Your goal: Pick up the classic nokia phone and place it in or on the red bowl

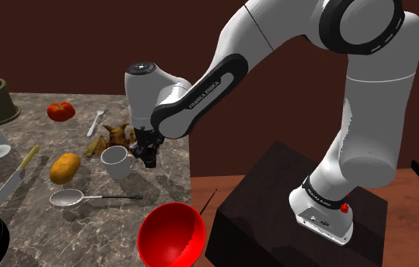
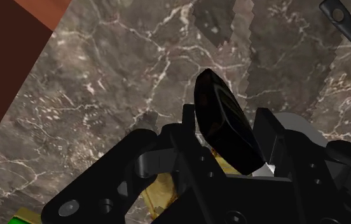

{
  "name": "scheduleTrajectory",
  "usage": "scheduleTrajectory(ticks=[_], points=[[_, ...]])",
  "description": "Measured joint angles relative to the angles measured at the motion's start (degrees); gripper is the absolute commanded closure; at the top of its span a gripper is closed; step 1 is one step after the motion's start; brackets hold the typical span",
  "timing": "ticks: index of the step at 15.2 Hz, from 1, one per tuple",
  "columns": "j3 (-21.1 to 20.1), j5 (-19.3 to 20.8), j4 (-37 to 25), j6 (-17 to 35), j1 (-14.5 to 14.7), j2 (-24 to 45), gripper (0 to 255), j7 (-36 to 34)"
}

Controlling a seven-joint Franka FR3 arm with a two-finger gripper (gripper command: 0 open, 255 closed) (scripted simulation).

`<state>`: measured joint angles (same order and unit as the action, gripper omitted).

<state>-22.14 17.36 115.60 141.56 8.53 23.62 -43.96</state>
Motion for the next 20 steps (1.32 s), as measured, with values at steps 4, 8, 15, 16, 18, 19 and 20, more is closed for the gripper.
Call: scheduleTrajectory(ticks=[4, 8, 15, 16, 18, 19, 20], points=[[-0.92, -1.55, -0.25, -2.35, -0.66, -2.27, 255, 1.09], [-1.69, -3.02, -0.7, -4.71, -1.19, -4.37, 255, 2.09], [-2.66, -5.28, -2.34, -9.04, -1.95, -7.42, 255, 3.82], [-2.8, -5.61, -2.56, -9.7, -2.02, -7.9, 255, 4.01], [-3.05, -6.3, -3.09, -11.09, -2.21, -8.89, 255, 4.49], [-3.17, -6.71, -2.97, -11.58, -2.39, -9.58, 255, 4.82], [-3.22, -6.9, -3.44, -12.22, -2.44, -9.77, 255, 5.01]])
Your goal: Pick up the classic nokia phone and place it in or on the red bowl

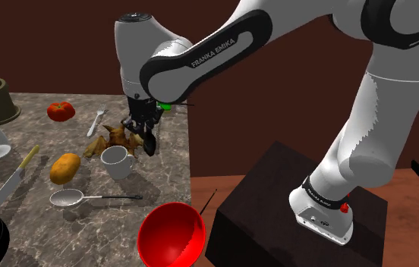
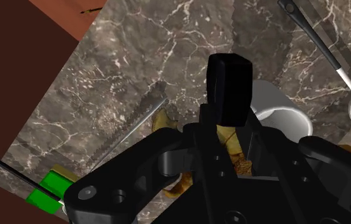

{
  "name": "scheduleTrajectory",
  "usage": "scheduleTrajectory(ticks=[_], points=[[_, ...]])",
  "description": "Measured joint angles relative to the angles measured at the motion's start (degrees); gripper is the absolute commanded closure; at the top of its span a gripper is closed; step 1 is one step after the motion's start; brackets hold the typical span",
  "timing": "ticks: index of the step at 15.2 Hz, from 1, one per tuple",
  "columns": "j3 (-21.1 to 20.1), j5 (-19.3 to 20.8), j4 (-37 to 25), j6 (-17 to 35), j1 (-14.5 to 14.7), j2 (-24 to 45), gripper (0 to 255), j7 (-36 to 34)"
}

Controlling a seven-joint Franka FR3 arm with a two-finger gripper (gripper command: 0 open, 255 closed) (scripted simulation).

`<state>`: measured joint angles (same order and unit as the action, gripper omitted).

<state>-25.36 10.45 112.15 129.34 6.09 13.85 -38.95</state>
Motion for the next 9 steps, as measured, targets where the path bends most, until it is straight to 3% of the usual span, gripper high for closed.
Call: scheduleTrajectory(ticks=[7, 9], points=[[-0.48, -1.53, -2.53, -4.38, -0.26, -2.1, 255, 1.06], [-1.21, -2.66, -0.58, -4.79, 0.05, -4.67, 255, 0.44]])
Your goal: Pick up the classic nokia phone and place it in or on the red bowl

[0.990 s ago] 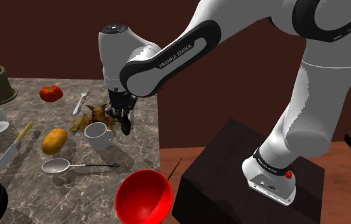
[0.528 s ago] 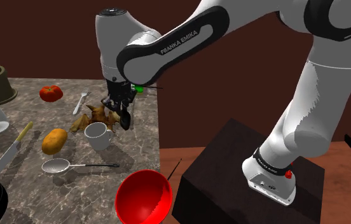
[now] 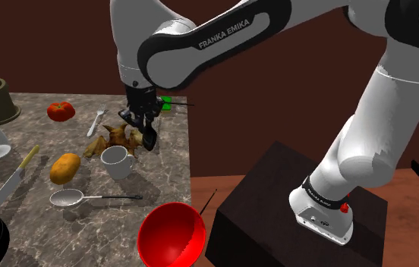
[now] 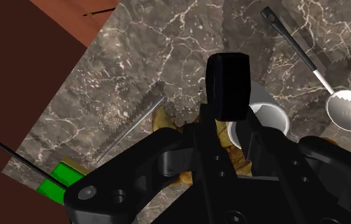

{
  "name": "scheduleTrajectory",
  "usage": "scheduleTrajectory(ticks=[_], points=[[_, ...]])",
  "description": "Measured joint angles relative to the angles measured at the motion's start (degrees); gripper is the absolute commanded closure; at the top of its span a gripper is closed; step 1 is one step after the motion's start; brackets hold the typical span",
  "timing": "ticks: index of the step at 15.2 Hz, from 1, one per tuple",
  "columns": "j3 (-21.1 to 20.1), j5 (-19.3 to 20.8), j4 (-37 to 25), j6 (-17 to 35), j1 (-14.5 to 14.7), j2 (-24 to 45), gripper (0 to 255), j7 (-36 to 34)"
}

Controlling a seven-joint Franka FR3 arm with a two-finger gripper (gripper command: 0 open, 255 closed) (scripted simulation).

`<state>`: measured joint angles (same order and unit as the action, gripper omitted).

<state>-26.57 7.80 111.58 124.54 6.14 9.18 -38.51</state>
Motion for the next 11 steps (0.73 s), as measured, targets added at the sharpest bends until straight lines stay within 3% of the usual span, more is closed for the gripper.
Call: scheduleTrajectory(ticks=[11], points=[[-5.52, -6.28, 12.26, 0.51, 5.26, -12.96, 255, -7.83]])
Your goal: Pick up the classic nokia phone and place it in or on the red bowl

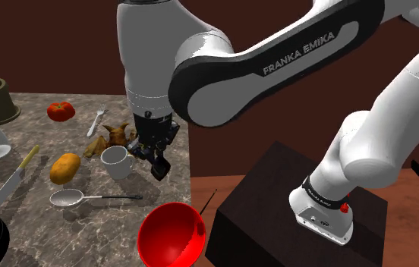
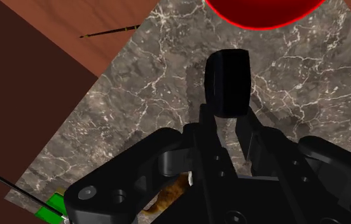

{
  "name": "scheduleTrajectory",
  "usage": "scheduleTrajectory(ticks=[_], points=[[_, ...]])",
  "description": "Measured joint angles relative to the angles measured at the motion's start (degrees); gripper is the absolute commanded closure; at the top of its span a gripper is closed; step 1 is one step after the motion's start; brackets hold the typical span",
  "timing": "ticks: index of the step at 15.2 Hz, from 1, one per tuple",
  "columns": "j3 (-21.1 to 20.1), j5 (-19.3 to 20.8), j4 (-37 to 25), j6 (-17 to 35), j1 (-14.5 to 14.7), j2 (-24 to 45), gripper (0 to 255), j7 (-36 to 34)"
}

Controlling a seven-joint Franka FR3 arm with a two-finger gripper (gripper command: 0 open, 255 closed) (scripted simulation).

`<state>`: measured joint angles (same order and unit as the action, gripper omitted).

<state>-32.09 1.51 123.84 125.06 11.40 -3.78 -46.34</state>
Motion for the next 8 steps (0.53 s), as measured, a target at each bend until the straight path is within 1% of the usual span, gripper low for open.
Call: scheduleTrajectory(ticks=[1, 2, 5, 8], points=[[-0.77, 0.06, -0.37, -0.38, 0.64, 0.01, 255, -1.36], [-1.49, -0.84, 1.13, -0.21, 1.43, -1.48, 255, -2.39], [-3.2, -2.95, 2.92, -1.23, 3.38, -4.74, 255, -4.88], [-5.39, -3.96, 3.73, -1.65, 5.26, -6.16, 255, -8.33]])
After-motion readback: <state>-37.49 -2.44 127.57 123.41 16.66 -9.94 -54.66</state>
